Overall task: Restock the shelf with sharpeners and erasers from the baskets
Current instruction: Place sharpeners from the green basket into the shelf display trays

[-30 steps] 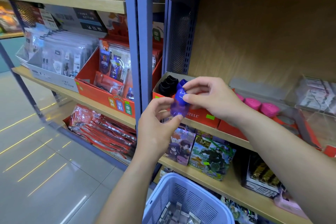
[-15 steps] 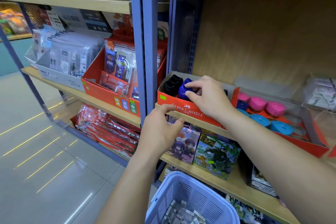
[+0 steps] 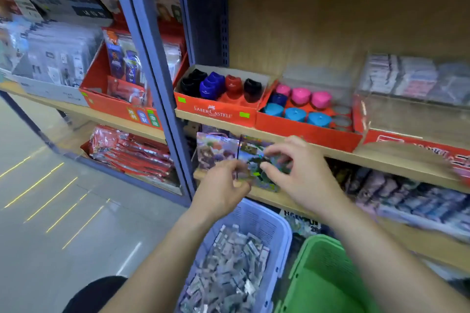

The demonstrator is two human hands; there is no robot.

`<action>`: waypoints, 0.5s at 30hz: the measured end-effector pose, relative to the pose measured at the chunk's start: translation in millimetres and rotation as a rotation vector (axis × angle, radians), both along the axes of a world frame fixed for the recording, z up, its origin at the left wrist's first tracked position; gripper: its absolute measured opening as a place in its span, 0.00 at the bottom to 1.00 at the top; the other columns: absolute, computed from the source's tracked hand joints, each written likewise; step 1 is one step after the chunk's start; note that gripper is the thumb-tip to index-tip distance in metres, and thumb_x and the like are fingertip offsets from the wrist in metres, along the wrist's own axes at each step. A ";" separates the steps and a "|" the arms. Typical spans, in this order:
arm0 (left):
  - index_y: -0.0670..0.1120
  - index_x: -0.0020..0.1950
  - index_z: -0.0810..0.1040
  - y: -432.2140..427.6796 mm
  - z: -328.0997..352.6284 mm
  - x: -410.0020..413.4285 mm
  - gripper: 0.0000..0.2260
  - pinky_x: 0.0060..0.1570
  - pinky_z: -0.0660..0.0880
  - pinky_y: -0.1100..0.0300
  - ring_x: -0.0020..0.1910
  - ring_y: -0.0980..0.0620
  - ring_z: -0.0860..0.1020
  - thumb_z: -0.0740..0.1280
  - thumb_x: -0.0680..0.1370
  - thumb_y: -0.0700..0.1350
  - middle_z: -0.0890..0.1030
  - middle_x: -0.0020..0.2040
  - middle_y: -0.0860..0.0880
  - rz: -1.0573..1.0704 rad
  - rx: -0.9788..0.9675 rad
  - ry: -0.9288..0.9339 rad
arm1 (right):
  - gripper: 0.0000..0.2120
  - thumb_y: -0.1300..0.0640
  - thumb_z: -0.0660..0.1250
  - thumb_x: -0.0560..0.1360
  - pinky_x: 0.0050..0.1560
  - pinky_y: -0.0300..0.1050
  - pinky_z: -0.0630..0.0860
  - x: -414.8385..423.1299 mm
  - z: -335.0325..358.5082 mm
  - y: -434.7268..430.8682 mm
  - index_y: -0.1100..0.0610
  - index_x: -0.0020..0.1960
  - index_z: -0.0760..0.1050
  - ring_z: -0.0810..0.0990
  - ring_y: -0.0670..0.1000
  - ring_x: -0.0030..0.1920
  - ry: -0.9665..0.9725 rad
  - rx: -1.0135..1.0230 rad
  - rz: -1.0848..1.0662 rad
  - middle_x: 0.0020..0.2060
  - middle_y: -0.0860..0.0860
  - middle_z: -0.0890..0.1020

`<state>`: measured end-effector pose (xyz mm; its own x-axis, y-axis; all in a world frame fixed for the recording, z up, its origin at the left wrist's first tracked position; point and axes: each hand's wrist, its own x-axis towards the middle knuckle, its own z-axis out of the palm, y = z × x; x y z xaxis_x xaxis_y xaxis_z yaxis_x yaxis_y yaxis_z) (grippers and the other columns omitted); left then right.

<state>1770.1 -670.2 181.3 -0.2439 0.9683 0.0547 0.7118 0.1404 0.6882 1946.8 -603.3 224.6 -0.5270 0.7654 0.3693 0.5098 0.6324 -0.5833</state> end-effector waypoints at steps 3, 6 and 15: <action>0.47 0.63 0.79 -8.2 -40.1 50.6 0.15 0.50 0.70 0.64 0.56 0.51 0.79 0.72 0.78 0.47 0.80 0.58 0.51 -0.190 -0.188 0.030 | 0.07 0.56 0.77 0.72 0.44 0.38 0.73 77.0 -63.4 -23.9 0.52 0.49 0.84 0.77 0.44 0.40 -0.080 -0.127 -0.130 0.41 0.45 0.76; 0.46 0.62 0.80 -17.6 -84.2 101.0 0.15 0.56 0.75 0.57 0.54 0.48 0.81 0.73 0.77 0.46 0.83 0.58 0.48 -0.339 -0.347 0.017 | 0.08 0.59 0.77 0.72 0.44 0.34 0.70 147.7 -126.7 -41.6 0.58 0.51 0.84 0.74 0.42 0.37 -0.204 -0.307 -0.255 0.40 0.45 0.78; 0.44 0.75 0.70 -48.2 -205.2 201.7 0.26 0.61 0.70 0.62 0.65 0.46 0.77 0.71 0.79 0.47 0.77 0.70 0.43 -0.576 -0.727 0.035 | 0.19 0.55 0.72 0.77 0.60 0.45 0.74 232.1 -262.1 -74.6 0.59 0.66 0.78 0.80 0.52 0.56 -0.353 -0.782 -0.421 0.60 0.54 0.82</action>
<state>1971.9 -718.4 -24.0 0.2756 0.7385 -0.6153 0.8247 0.1472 0.5461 2178.8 -677.9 -37.5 -0.1353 0.8803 -0.4548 0.8338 -0.1469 -0.5322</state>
